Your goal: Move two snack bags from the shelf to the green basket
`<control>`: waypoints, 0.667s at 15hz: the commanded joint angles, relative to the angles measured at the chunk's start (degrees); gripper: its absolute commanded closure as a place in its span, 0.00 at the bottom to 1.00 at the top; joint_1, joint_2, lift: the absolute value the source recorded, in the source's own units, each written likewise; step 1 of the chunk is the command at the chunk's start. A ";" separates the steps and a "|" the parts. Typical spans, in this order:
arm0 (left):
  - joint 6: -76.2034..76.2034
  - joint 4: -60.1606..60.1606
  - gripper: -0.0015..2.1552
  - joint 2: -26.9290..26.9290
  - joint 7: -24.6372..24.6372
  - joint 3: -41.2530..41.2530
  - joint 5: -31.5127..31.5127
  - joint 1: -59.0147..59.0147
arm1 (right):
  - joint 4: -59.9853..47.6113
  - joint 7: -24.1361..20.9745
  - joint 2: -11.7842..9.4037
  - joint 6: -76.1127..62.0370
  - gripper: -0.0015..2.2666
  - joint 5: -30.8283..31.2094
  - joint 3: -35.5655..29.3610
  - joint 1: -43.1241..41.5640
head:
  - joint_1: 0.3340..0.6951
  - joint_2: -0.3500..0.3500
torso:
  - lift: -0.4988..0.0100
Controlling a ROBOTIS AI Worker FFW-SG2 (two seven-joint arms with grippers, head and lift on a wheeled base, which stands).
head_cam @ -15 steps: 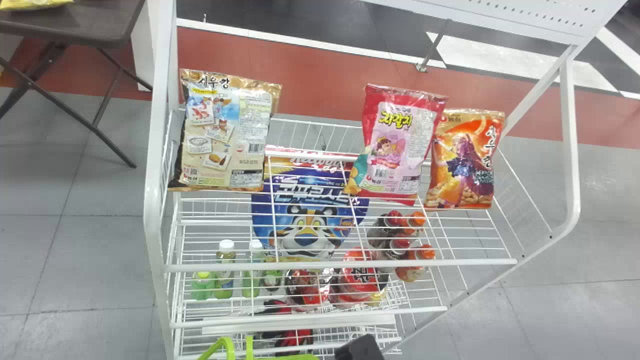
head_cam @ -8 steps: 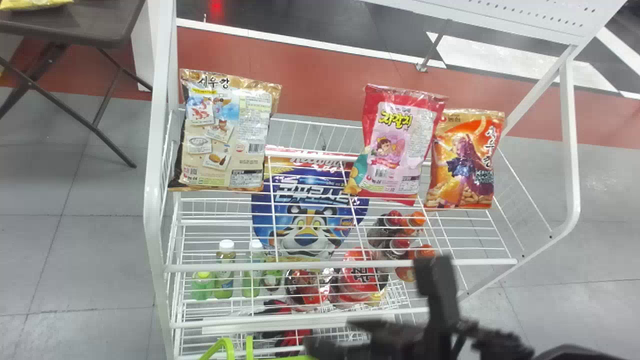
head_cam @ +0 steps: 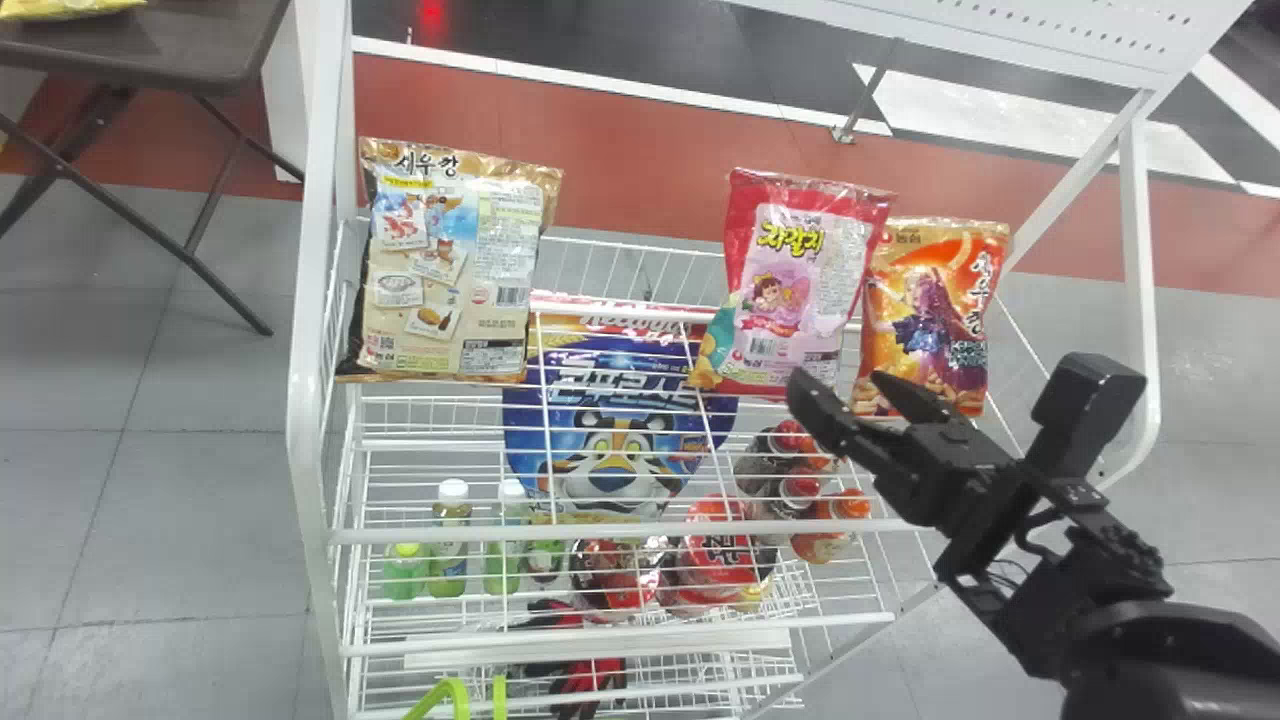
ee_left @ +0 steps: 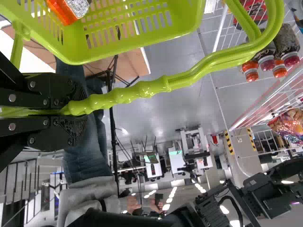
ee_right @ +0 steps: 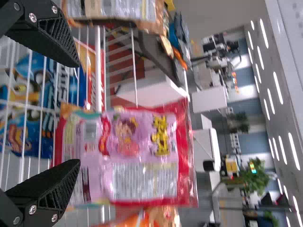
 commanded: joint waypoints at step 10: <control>1.50 0.82 1.00 0.34 -0.31 -0.08 0.17 -1.03 | 24.99 -3.48 -2.45 -15.37 0.04 11.43 -1.33 -17.42 | 1.00 0.00 | 0.95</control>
